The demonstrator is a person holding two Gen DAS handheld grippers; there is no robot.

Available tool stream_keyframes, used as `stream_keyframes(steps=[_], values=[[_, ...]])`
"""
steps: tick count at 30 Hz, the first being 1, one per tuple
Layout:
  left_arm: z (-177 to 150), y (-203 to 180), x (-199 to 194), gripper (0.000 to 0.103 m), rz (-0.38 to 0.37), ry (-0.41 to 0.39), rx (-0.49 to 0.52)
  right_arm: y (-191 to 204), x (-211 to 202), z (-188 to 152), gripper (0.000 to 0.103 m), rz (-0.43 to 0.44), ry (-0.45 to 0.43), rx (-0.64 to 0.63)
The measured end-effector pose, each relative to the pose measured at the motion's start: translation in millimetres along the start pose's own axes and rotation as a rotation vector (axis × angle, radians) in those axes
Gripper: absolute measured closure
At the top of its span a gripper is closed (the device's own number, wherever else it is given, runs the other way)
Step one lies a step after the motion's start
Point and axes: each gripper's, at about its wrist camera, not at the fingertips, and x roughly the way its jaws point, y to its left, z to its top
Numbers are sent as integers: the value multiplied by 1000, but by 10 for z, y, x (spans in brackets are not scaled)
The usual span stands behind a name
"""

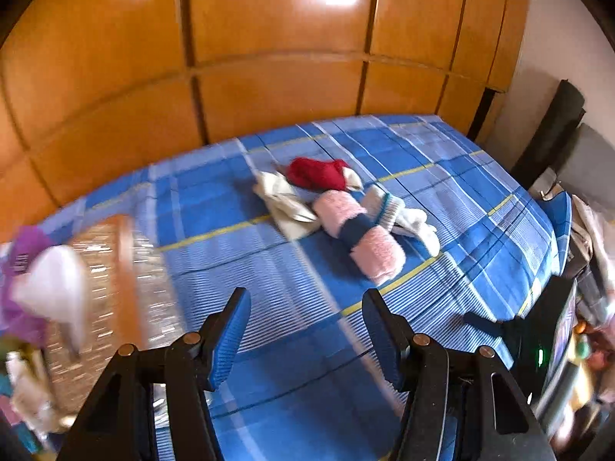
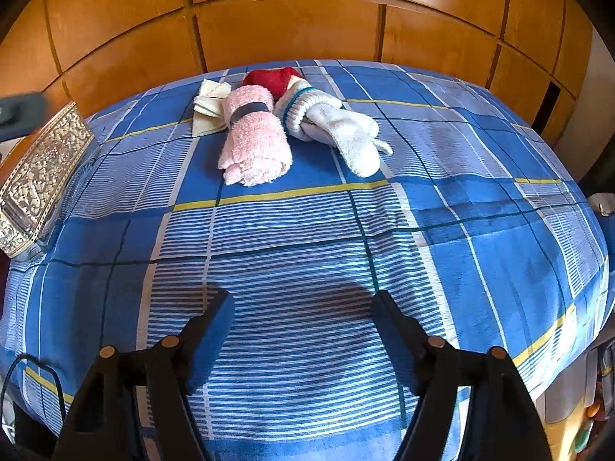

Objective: Organize soft objects
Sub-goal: 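Grasp the pink towel roll with the dark band using the left gripper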

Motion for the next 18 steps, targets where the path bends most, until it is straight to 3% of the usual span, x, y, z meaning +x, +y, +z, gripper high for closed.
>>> stream_keyframes(steps=[8,14,18], values=[[333,-222,833,42,-98,110,-107,-1,8,-7,25,0,-16,5],[505,-327,1341,37,-91,169,-124,2,6,-13,24,4,-17,11],[557,-378,1605,41,-101,199,-131,10,13,-11,23,6,-17,9]])
